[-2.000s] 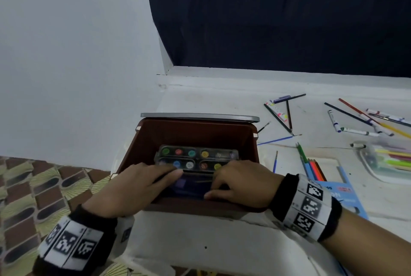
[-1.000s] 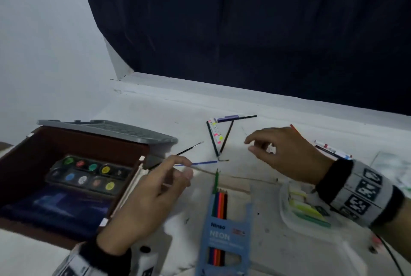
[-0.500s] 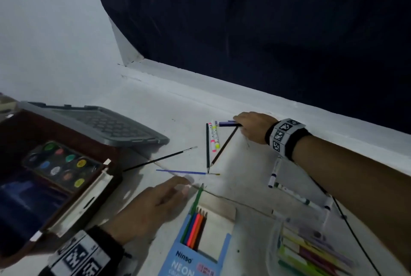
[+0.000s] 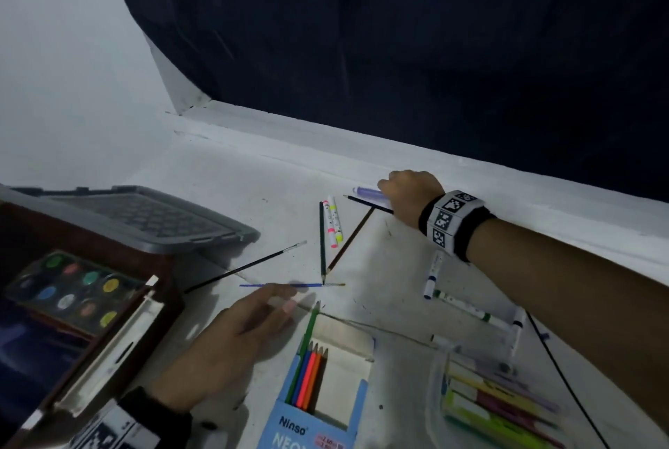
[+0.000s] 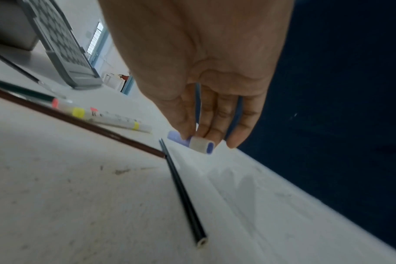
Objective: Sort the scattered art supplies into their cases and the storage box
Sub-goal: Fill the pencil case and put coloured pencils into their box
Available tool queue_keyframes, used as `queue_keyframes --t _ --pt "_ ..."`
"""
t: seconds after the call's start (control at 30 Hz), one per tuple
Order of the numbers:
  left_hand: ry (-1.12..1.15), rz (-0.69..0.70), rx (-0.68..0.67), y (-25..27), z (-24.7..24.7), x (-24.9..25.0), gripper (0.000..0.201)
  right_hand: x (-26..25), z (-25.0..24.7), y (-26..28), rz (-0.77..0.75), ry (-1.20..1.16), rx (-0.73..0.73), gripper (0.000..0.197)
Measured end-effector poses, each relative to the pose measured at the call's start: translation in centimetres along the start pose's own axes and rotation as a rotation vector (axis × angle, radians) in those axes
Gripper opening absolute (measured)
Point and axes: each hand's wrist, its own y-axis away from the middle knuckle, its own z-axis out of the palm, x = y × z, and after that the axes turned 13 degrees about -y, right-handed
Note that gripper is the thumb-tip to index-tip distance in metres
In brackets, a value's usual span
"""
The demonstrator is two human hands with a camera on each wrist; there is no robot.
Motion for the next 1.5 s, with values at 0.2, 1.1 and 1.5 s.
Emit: queue_keyframes --t 0.2,1.1,1.5 --pt "-0.104 0.198 0.090 -0.8 -0.4 2.2 0.013 -2.2 -5.1 8.0 0.117 -0.042 0.231 0.022" --pt "-0.456 0.351 -0.208 1.8 13.6 6.1 0.025 -5.4 1.0 37.7 0.331 -0.751 0.401 0.018" --pt "-0.454 0.183 -0.208 0.1 14.1 6.2 0.057 -5.9 3.7 35.3 0.302 -0.611 0.312 0.015"
